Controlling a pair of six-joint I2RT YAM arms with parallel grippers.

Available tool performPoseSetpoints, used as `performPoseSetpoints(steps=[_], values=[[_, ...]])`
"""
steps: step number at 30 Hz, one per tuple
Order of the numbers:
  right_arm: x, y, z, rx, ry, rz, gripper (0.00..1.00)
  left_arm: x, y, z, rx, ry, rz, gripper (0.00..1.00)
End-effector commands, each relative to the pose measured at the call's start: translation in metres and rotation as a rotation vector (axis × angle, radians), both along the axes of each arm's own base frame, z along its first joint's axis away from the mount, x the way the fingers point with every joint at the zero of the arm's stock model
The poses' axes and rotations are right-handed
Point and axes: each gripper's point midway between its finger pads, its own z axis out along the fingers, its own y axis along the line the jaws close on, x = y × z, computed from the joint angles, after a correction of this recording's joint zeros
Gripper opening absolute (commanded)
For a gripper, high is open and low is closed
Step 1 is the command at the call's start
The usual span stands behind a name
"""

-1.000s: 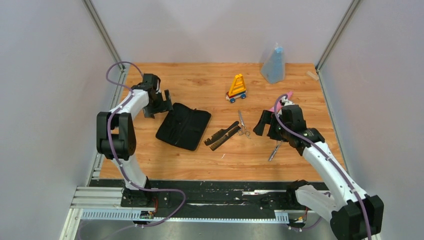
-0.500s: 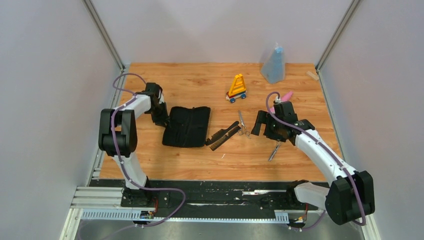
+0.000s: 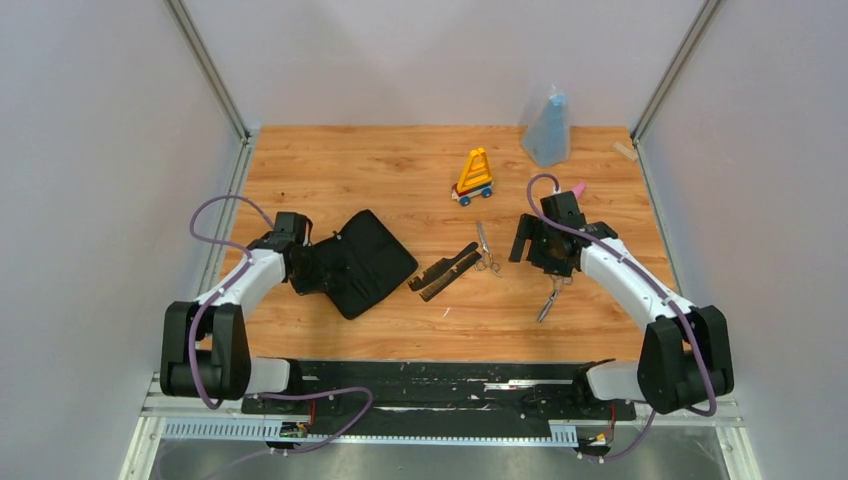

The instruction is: Sort the hair-cutting tools

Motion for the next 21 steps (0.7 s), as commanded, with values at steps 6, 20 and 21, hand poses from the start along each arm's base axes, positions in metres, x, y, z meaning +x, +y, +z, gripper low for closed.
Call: performPoseSetpoints(steps=[6,20,21], values=[[0.054,0.053,-0.001,-0.002,-0.005,0.199,0.72,-0.006,-0.004,0.006,-0.043,-0.059,0.060,0.03],[0.087,0.069,-0.036,-0.135,0.071,0.273,0.43,-0.006,-0.003,0.007,-0.034,-0.072,0.019,0.03],[0.091,0.071,-0.038,-0.139,0.071,0.280,0.43,-0.006,-0.003,0.007,-0.033,-0.072,0.017,0.03]])
